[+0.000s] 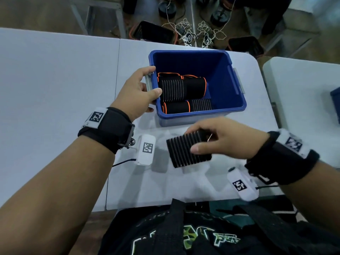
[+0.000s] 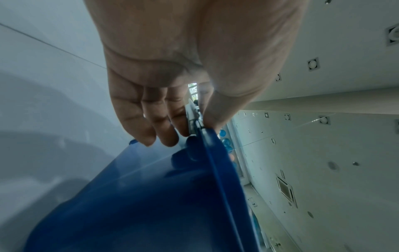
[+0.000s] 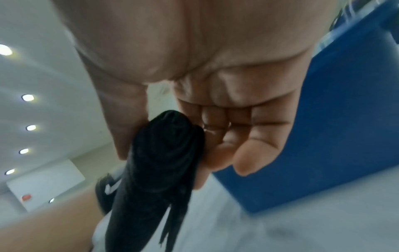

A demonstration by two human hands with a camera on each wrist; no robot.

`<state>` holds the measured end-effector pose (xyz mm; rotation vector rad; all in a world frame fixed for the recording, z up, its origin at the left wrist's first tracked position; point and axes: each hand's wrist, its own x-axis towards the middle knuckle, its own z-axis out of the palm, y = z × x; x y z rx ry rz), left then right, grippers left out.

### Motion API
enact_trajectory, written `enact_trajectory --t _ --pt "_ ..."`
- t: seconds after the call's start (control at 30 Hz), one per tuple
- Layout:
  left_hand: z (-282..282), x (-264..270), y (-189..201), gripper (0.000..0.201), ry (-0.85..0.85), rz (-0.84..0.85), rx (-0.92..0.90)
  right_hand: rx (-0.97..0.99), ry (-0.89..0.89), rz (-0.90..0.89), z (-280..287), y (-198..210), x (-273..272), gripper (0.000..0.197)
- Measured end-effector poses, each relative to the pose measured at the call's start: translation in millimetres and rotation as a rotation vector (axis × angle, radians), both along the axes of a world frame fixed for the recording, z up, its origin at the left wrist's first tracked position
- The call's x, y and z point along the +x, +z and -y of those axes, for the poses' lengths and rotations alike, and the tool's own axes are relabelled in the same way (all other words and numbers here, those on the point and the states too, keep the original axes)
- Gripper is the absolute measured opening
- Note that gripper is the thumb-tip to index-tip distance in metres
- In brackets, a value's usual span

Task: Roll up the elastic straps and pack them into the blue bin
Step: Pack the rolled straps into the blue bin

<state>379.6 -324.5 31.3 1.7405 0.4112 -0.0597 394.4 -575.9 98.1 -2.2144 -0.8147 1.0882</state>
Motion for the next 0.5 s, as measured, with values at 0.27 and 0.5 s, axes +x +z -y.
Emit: enact_trajectory --t 0.27,0.5 --pt "3.6 0.0 2.3 0.055 0.018 -0.003 0.001 -0.035 -0.158 0.252 3.1 46.5 96.0 0.033" --pt "4.3 0.3 1.4 0.055 0.018 -0.006 0.018 -0.31 -0.125 0.221 -30.7 26.4 150.1 0.023"
